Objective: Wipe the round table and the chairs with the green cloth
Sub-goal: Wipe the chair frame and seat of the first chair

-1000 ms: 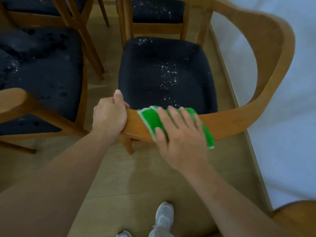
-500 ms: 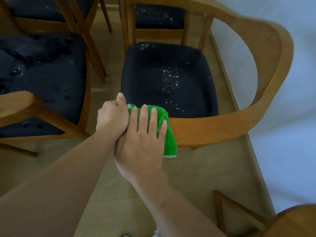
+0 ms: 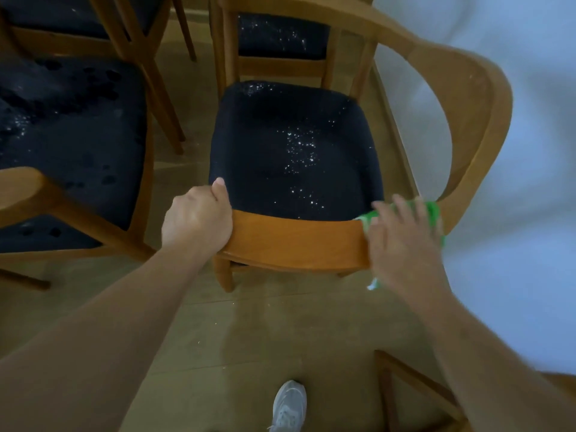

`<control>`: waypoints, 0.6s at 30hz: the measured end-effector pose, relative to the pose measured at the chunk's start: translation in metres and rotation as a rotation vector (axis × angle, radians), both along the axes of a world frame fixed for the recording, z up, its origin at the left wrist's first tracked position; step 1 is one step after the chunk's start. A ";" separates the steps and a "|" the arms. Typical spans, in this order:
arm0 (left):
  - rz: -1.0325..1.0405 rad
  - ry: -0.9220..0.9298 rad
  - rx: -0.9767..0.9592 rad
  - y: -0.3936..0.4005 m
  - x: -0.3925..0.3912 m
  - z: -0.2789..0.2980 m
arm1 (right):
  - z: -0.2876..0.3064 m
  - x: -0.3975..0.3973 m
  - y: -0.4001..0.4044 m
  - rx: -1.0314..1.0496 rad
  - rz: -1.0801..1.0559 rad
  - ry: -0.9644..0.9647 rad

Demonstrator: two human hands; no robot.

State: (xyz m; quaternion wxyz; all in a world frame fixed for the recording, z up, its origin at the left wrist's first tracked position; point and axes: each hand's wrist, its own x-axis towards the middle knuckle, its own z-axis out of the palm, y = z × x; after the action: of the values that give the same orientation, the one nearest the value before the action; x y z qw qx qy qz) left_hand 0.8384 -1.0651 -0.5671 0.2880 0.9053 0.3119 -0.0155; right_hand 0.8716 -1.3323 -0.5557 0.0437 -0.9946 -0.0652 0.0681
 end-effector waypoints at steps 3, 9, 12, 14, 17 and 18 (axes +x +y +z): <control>-0.125 0.169 0.321 -0.007 0.004 0.007 | -0.004 -0.041 0.057 0.044 0.154 -0.010; -0.422 -0.068 -0.034 -0.090 0.046 0.020 | -0.006 -0.029 0.030 0.153 0.220 -0.048; -0.418 -0.014 -0.091 -0.127 0.058 0.015 | -0.013 0.010 -0.022 0.107 0.038 -0.059; -0.456 0.048 0.075 -0.134 0.049 0.007 | -0.017 0.042 -0.054 0.146 -0.059 -0.046; -0.504 0.104 0.172 -0.137 0.043 0.008 | -0.015 0.086 -0.083 0.326 -0.242 -0.047; -0.517 0.145 0.184 -0.138 0.045 0.009 | -0.014 0.092 -0.085 0.387 -0.305 -0.069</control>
State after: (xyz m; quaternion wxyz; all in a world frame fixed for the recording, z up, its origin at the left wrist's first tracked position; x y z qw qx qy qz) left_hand 0.8839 -1.2033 -0.5577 0.1682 0.9736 0.0907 -0.1249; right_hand 0.9631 -1.4169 -0.5699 0.2411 -0.9677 0.0722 0.0131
